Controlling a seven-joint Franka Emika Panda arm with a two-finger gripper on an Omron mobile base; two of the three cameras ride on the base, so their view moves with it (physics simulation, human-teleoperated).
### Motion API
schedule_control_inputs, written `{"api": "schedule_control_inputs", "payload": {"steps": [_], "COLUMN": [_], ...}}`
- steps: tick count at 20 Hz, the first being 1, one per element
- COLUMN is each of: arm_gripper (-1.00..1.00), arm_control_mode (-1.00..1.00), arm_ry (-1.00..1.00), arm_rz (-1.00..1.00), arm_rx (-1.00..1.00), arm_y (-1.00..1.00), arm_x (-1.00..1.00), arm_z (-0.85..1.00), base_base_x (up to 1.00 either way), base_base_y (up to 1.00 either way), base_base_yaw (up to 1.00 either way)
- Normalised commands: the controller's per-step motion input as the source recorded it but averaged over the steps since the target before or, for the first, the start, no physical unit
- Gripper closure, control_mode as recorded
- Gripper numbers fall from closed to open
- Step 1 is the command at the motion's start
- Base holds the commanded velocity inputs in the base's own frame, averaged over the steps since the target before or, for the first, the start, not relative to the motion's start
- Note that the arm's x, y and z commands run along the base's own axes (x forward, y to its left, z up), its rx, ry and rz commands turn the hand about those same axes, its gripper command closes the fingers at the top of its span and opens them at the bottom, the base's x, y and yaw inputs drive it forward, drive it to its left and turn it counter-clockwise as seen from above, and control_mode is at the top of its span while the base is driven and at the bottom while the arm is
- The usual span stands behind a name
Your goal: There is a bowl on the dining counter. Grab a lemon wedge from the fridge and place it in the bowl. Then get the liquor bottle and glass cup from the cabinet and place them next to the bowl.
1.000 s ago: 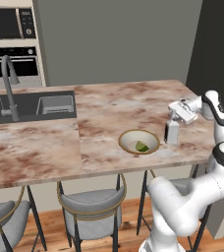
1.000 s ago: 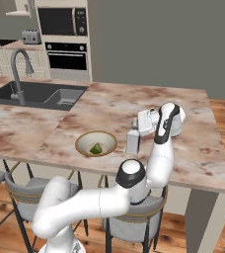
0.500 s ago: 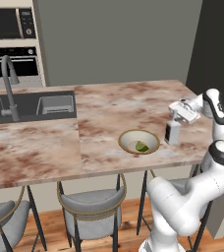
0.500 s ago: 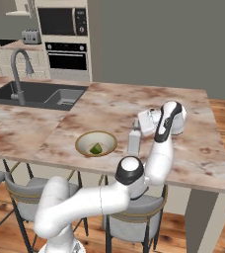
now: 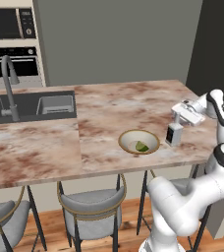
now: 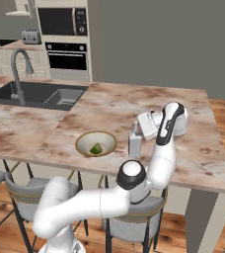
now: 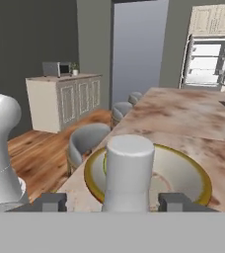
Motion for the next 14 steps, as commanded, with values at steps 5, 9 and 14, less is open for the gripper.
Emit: {"api": "schedule_control_inputs", "payload": {"steps": [5,9,14], "arm_gripper": [-1.00,-1.00,-1.00], "arm_control_mode": [-1.00,-1.00,-1.00], "arm_ry": [-0.06,-0.08,-0.05], "arm_rz": [0.00,0.00,0.00], "arm_rx": [0.00,0.00,0.00], "arm_y": [0.00,0.00,0.00], "arm_x": [-0.22,-0.03,0.00], "arm_z": [0.13,0.32,0.36], "base_base_x": [0.00,0.00,0.00], "base_base_y": [0.00,0.00,0.00], "base_base_yaw": [0.00,0.00,0.00]}}
